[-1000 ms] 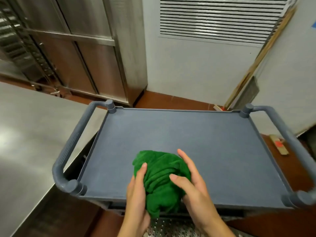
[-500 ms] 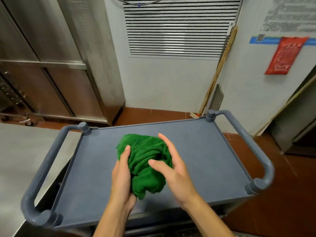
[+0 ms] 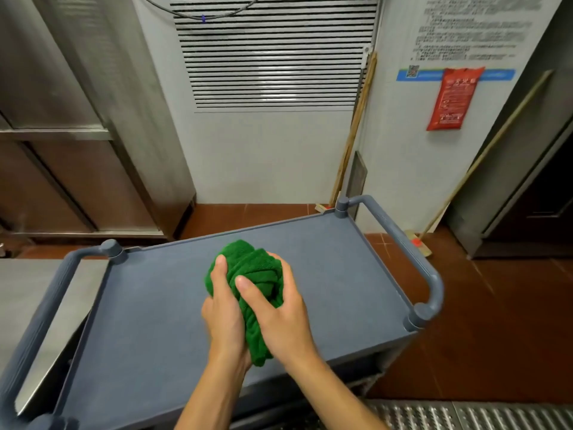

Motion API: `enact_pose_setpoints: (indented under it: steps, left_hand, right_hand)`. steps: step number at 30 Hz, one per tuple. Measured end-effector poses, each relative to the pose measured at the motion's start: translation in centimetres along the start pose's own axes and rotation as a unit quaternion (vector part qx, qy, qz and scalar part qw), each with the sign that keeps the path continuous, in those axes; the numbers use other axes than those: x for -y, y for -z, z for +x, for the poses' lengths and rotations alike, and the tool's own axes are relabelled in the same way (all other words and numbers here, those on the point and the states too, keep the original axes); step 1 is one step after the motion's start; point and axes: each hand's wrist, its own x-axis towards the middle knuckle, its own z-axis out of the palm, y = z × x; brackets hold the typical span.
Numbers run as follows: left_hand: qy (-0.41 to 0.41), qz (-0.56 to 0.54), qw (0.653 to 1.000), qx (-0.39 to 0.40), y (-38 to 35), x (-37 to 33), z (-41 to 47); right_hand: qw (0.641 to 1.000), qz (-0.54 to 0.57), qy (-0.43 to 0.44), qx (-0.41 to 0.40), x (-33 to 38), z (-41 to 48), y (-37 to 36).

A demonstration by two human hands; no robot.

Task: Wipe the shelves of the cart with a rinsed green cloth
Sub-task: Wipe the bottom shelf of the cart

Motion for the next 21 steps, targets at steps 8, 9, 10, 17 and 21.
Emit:
enact_pose_setpoints:
  steps: [8, 9, 10, 17, 21]
  left_hand:
    - [0.011, 0.061, 0.998, 0.014, 1.4, 2.9, 1.6]
    - [0.022, 0.074, 0.997, 0.029, 1.8, 3.3, 2.1]
    - [0.037, 0.083, 0.995, 0.045, 2.2, 3.7, 2.4]
    - [0.099, 0.205, 0.968, 0.102, 5.1, 7.1, 4.9]
    - [0.059, 0.252, 0.959, 0.111, 7.8, 9.4, 6.2]
  right_hand:
    - [0.998, -0.026, -0.040, -0.035, -2.9, 0.7, 1.3]
    - [0.997, -0.031, -0.051, -0.041, -3.5, 0.9, 1.6]
    - [0.997, -0.034, -0.061, -0.046, -4.0, 1.0, 2.0]
    - [0.982, -0.117, -0.118, -0.086, -10.3, 2.5, 6.7]
    - [0.970, -0.159, -0.146, -0.108, -13.3, 3.3, 9.6]
